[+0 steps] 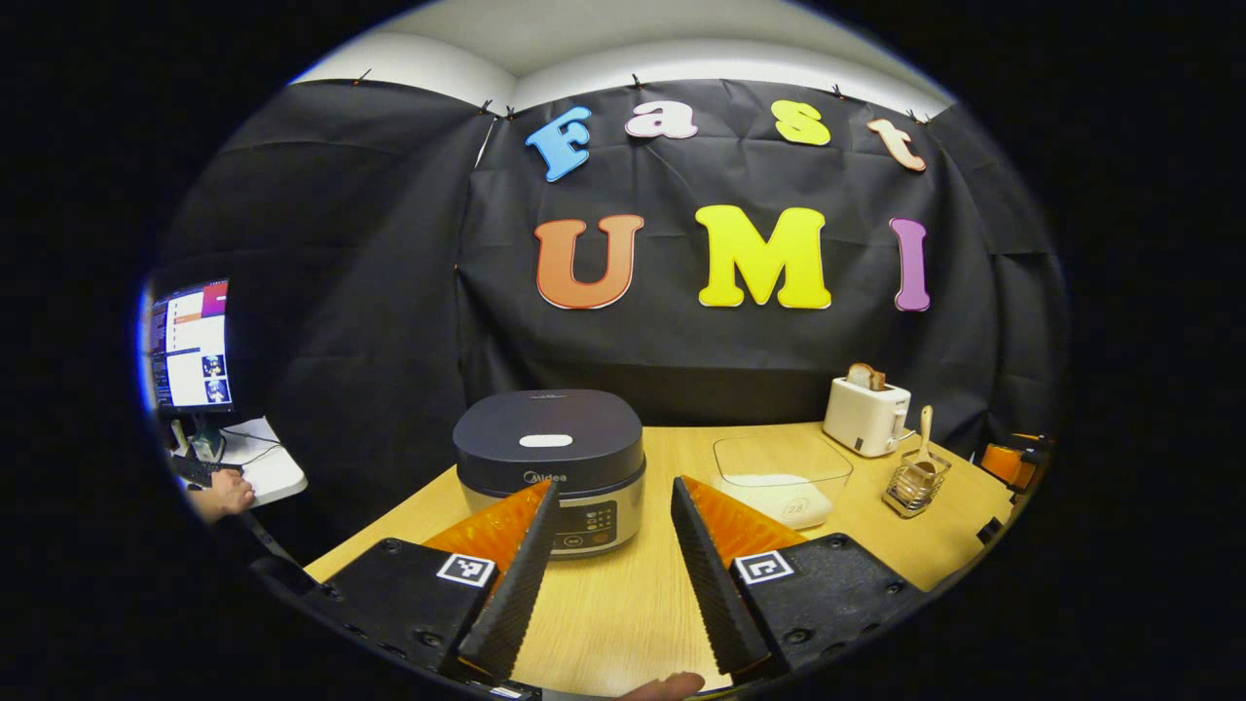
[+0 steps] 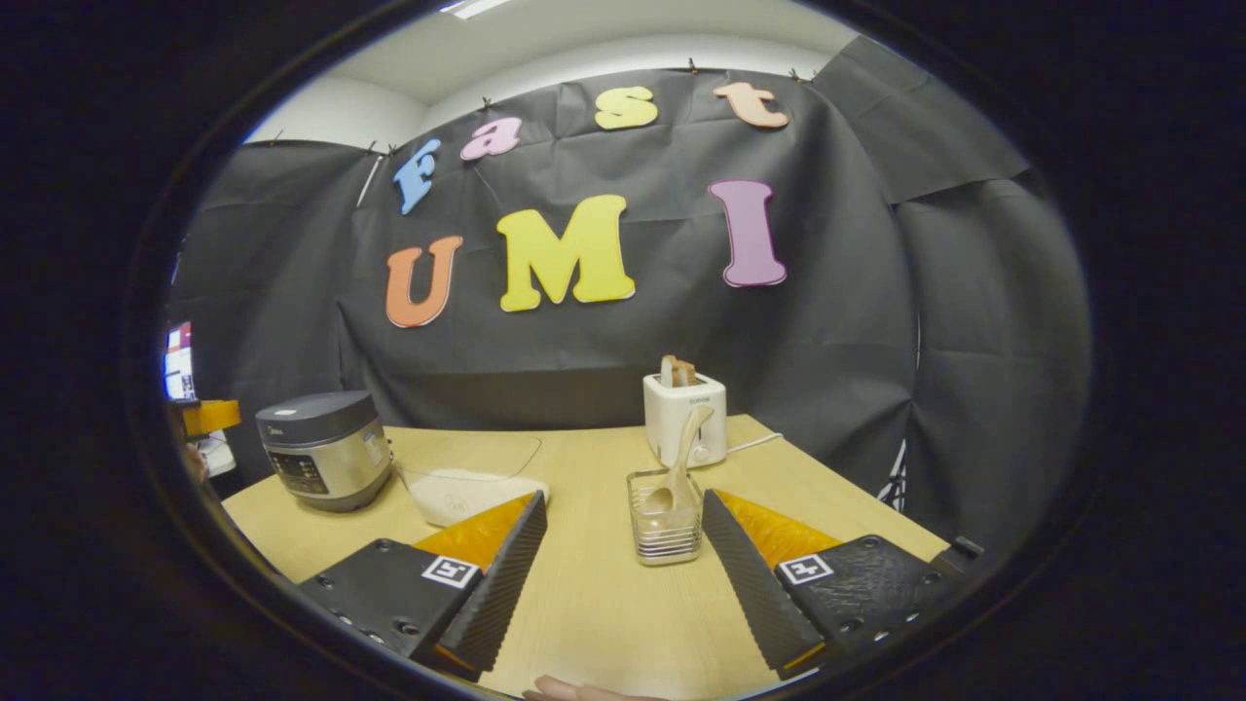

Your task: Close the left gripper, press the button to open the rice cooker; take a wooden spoon from the chopstick holder with the right hand, scoop a spoonful of rice and pour it into the rice cooker, then put the wooden spoon back into the chopstick holder.

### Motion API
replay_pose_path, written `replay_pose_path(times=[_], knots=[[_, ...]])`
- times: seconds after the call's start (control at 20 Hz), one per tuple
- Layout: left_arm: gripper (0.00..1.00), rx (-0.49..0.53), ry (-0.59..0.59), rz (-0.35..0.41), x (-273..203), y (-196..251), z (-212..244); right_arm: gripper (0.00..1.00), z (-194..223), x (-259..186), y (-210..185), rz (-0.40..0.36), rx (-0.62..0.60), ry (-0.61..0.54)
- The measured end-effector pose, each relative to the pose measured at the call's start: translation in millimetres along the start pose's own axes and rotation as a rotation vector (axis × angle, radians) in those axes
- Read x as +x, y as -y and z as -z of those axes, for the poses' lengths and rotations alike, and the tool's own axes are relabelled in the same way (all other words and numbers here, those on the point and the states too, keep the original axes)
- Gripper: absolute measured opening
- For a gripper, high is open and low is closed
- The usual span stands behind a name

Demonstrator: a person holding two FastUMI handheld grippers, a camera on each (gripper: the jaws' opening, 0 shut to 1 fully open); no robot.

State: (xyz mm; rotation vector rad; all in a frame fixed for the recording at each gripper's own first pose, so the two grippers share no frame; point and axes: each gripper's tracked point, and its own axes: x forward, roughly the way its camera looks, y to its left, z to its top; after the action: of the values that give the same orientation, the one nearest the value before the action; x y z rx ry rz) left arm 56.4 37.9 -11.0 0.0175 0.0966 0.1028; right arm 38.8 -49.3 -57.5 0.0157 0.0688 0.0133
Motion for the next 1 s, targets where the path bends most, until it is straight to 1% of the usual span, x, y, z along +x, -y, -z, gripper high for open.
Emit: replay_pose_path(times=[0.05, 0.1, 0.15, 0.2, 0.25, 0.35, 0.4, 0.45, 0.5, 0.6, 0.8, 0.9, 0.95, 1.0], knots=[[0.63, 0.020, -0.007, -0.008, 7, -5, -3, 0.95, 1, 1, 0, -0.002, -0.004, 0.002], [0.48, 0.028, -0.014, -0.003, 13, -6, -8, 0.92, 2, 3, -2, -0.006, -0.012, 0.000], [0.39, 0.028, -0.028, -0.003, 20, -8, -11, 0.92, 5, 5, -5, -0.015, -0.022, -0.004], [0.32, 0.028, -0.043, -0.014, 28, -15, -13, 0.95, 7, 6, -6, -0.022, -0.029, -0.004], [0.20, 0.028, -0.056, -0.020, 36, -19, -18, 0.96, 7, 7, -7, -0.022, -0.035, -0.003], [0.12, 0.004, -0.081, -0.037, 52, -29, -28, 0.96, 13, 8, -5, -0.022, -0.033, -0.016], [0.08, -0.013, -0.099, -0.039, 62, -33, -30, 0.92, 17, 8, -6, -0.033, -0.024, -0.029], [0.03, -0.032, -0.121, -0.031, 71, -34, -33, 0.95, 19, 8, -7, -0.043, -0.013, -0.041], [0.03, -0.048, -0.151, -0.021, 82, -36, -32, 0.95, 20, 7, -7, -0.047, -0.003, -0.048], [0.03, -0.052, -0.207, -0.030, 103, -41, -27, 0.95, 17, 3, -6, -0.044, -0.003, -0.045], [0.03, -0.059, -0.326, -0.050, 129, -47, 0, 0.95, 10, -3, -14, -0.058, -0.034, -0.014], [0.03, -0.090, -0.360, -0.037, 132, -46, 11, 0.95, 11, -5, -16, -0.063, -0.055, -0.012], [0.03, -0.091, -0.335, -0.027, 132, -47, 7, 0.95, 10, -5, -16, -0.063, -0.061, -0.011], [0.03, -0.089, -0.351, -0.023, 132, -47, 12, 0.92, 10, -6, -19, -0.070, -0.062, -0.010]])
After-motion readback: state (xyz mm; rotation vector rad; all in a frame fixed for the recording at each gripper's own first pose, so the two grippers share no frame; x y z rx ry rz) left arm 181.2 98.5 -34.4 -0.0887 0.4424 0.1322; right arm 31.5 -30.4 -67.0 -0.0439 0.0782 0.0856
